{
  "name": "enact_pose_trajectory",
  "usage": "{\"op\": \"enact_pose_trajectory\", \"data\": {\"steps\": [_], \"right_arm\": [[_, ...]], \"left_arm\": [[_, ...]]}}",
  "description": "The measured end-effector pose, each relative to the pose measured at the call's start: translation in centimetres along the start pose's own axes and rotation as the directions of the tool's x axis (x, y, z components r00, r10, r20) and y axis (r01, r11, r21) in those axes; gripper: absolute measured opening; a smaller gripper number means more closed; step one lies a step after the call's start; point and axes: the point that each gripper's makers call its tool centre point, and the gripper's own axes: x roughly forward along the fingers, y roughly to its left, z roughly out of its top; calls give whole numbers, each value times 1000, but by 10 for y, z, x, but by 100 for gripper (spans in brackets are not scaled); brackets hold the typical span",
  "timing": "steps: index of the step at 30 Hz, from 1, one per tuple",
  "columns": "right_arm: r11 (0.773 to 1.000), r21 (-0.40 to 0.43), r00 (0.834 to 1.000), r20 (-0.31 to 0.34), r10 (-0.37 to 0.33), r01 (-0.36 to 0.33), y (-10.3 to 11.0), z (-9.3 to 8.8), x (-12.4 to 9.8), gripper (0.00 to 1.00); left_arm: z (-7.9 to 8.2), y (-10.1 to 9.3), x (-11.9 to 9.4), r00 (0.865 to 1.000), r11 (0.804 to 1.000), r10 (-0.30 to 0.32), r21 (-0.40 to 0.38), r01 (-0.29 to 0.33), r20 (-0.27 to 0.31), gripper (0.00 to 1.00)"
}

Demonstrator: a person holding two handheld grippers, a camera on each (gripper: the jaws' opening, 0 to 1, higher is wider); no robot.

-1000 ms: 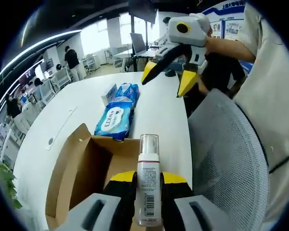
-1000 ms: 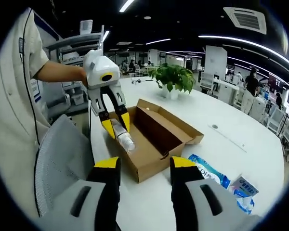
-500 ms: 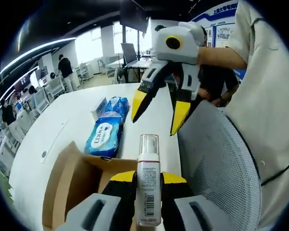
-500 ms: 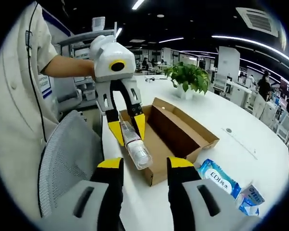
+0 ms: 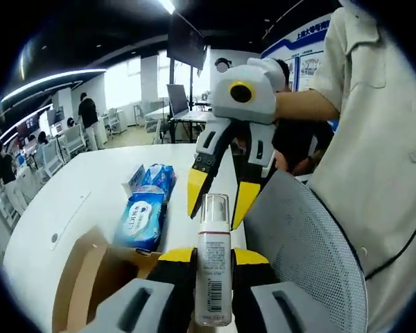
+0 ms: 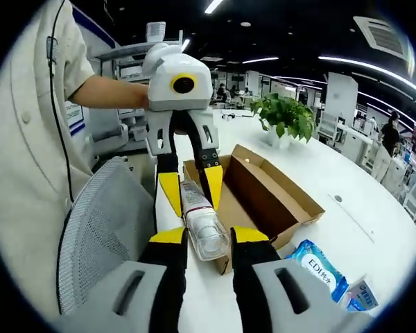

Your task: Operate the shoe box by opening the lid, removing the specified soft item, and placing it in the target area until the item is outside and the box remains undamaged.

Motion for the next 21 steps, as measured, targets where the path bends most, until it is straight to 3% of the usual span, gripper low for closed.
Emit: {"op": "enact_pose_trajectory", "data": {"steps": [7,13,21], "right_arm": [[999,-26,1000,-6,23,-23,4,3,0,20],[999,-19,999,-20,49,-49,10,6,2,18],[997,-45,993,-96,63,-67,13,-3,3,16]], "left_arm": [[-2,-2,2,999,1000,-17,3,17,33,18],[-11,-4,9,999,999,-35,15,35,2,18],[-16,-6,17,999,999,-46,4,46,-8,19]]}}
